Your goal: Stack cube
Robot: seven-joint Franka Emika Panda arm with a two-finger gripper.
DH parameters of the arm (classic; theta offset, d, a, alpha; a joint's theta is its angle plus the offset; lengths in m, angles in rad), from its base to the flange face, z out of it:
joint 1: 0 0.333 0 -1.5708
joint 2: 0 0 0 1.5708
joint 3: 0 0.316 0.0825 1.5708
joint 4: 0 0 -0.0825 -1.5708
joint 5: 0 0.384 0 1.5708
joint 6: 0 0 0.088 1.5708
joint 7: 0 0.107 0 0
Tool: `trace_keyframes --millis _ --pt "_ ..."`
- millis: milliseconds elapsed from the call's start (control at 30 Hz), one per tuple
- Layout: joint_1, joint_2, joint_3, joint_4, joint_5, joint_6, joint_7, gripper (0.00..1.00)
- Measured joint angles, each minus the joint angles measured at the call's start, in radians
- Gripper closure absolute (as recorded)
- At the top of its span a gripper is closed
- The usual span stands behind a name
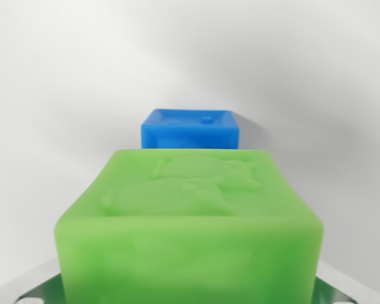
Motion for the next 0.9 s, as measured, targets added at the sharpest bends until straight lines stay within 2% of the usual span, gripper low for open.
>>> trace_keyframes --millis 600,900 --pt "0.011 0.085 -0.014 0.002 -0.017 0.084 0.013 1.00" --pt "0.017 0.117 -0.021 0.006 -0.021 0.111 0.016 1.00"
